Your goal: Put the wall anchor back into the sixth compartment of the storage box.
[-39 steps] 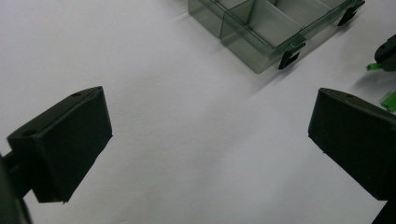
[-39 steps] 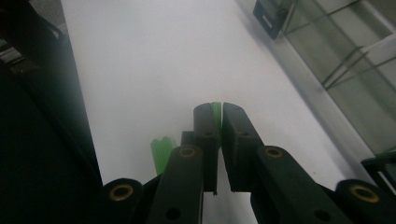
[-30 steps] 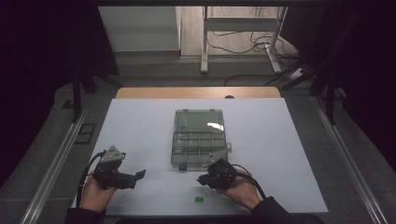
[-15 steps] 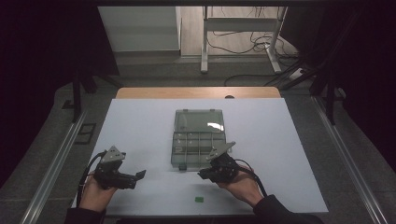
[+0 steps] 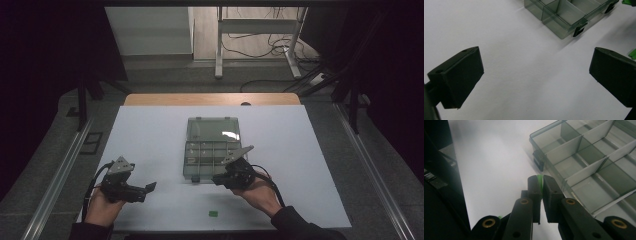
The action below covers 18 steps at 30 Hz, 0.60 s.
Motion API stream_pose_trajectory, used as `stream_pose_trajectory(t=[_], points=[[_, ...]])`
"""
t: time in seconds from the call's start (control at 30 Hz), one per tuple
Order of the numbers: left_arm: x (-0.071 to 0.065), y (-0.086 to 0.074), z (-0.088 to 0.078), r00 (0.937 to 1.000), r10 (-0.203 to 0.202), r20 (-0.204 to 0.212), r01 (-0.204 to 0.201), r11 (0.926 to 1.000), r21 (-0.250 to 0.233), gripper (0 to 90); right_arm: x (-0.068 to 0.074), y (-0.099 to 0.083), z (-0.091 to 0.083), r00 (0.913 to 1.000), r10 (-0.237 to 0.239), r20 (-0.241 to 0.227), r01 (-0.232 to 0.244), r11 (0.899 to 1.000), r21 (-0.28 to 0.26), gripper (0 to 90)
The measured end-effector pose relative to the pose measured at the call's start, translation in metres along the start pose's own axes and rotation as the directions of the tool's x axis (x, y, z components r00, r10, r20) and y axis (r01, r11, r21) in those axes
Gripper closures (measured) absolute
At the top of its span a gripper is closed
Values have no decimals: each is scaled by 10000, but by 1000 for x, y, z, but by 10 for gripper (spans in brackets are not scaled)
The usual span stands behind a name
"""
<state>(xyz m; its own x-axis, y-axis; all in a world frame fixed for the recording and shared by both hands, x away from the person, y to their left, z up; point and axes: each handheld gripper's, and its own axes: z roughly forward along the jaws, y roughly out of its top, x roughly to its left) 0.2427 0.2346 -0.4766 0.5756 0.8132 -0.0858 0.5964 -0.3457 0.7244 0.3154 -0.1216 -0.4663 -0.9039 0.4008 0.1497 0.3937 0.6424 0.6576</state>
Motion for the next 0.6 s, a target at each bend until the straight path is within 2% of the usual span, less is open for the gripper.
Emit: stream_pose_trajectory(t=[0.6], points=[[0, 0, 0, 10000, 29, 8, -29, 10000, -32, 0, -16, 14, 4, 9989, 310, 343, -298, 9990, -337, 843]])
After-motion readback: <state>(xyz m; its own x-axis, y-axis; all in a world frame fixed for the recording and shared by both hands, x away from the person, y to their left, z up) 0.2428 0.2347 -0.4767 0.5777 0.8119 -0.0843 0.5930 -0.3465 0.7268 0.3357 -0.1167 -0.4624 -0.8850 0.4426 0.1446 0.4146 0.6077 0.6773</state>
